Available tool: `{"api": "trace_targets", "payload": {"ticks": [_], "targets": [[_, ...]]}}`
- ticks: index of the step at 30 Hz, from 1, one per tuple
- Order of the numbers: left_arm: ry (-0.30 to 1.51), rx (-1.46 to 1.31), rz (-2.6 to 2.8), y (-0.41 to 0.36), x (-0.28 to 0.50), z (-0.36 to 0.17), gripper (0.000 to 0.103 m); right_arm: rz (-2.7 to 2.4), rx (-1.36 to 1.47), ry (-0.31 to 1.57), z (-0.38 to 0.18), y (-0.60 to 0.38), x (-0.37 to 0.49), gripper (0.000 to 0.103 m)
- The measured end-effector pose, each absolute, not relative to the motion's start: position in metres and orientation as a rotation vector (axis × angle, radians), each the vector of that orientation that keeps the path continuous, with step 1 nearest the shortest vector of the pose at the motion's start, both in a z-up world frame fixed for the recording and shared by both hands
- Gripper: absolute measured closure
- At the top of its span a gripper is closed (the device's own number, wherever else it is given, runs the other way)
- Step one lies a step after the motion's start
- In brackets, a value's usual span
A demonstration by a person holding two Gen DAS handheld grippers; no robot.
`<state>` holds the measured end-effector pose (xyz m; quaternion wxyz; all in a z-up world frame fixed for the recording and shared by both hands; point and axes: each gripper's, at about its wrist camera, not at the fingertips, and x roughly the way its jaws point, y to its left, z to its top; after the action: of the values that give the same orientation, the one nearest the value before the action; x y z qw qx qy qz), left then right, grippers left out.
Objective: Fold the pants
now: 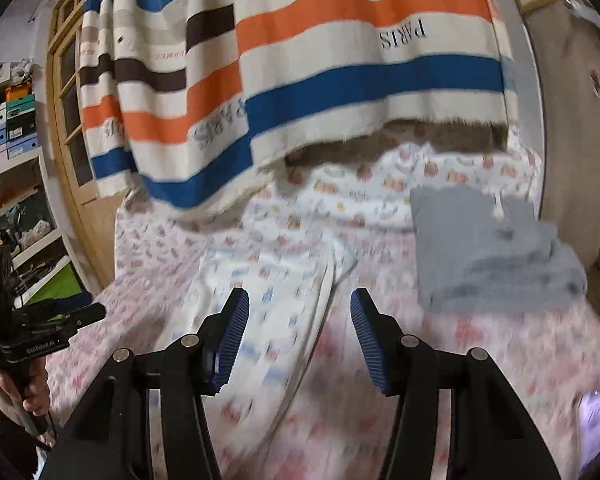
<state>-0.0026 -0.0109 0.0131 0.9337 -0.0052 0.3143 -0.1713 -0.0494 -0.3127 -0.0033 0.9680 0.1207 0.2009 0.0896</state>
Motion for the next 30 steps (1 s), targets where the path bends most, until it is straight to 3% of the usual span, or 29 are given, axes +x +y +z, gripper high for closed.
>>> {"api": "trace_targets", "payload": {"ticks": [7,16,17,18,20,30], "targets": [[0.773,-0.094,-0.378,-0.025,-0.006,-0.03,0.066,0.233,0.455,0.504,-0.069,-0.291,-0.066,0.05],[0.811,-0.185,-0.444,-0.027,-0.005,-0.046,0.069,0.219,0.486,0.583,-0.093,-0.279,-0.059,0.054],[0.808,-0.19,-0.441,-0.026,-0.005,-0.046,0.081,0.228,0.476,0.588,-0.093,-0.278,-0.059,0.063],[0.809,-0.197,-0.437,-0.025,-0.005,-0.046,0.099,0.249,0.469,0.597,-0.092,-0.276,-0.058,0.079],[0.804,-0.216,-0.427,-0.021,-0.007,-0.046,0.1,0.271,0.486,0.612,-0.092,-0.275,-0.058,0.097],[0.726,-0.157,-0.332,0.0,-0.025,-0.032,0.1,0.267,0.461,0.577,-0.085,-0.268,-0.071,0.099]]}}
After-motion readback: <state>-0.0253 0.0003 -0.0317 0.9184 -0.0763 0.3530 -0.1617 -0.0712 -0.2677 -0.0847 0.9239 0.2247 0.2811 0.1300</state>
